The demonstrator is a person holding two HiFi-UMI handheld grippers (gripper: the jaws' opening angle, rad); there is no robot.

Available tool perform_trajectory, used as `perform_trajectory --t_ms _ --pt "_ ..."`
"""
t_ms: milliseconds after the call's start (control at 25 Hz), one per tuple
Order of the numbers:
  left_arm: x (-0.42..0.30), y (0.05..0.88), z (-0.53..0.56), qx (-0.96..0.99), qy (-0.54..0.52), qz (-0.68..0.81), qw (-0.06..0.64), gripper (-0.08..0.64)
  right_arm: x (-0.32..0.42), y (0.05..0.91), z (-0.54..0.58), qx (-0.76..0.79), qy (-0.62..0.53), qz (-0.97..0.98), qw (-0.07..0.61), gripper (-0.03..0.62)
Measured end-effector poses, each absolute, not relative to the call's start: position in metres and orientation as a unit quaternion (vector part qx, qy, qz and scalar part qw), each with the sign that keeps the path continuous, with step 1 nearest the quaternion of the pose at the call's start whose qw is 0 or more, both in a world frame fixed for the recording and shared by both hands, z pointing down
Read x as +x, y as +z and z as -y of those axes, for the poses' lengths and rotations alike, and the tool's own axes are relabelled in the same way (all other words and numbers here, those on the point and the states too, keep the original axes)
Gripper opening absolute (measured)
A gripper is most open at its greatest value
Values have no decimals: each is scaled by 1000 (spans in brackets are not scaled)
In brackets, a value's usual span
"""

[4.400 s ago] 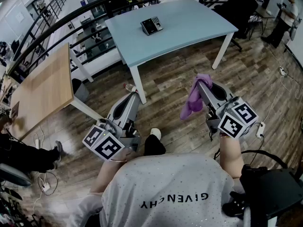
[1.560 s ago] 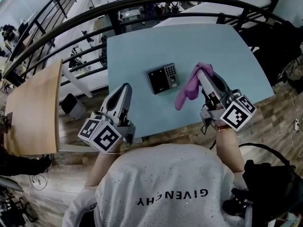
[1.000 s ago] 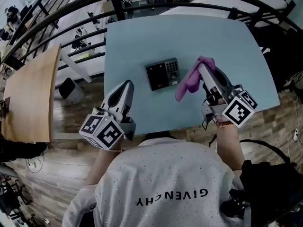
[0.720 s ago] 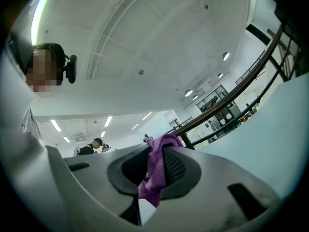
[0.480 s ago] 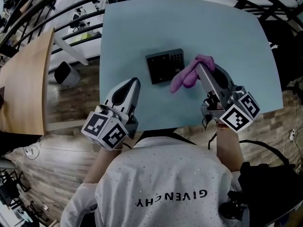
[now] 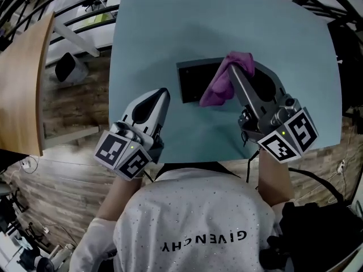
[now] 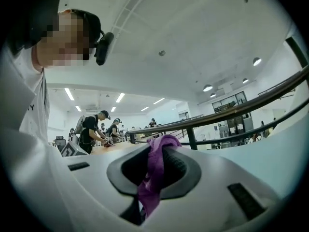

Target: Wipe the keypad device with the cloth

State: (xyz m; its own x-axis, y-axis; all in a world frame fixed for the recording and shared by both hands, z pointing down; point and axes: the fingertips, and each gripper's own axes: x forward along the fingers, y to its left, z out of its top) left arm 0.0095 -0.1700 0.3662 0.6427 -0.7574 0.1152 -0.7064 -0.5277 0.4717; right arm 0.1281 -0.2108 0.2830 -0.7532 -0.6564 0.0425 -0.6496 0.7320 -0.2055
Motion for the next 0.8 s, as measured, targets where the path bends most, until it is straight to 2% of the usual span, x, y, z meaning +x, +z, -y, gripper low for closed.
perform_trajectory --t_ms 400,560,680,800 --pt "23 393 191 863 -43 420 279 0 102 210 275 -320 21 -946 41 43" --pt "26 388 198 860 -44 421 286 1 90 203 284 -291 -10 -955 55 42" --pt "27 389 200 856 -49 420 297 2 69 262 279 -254 -109 -960 -37 41" --pt "24 408 209 854 -44 422 302 1 50 335 268 -233 -122 -953 -151 41"
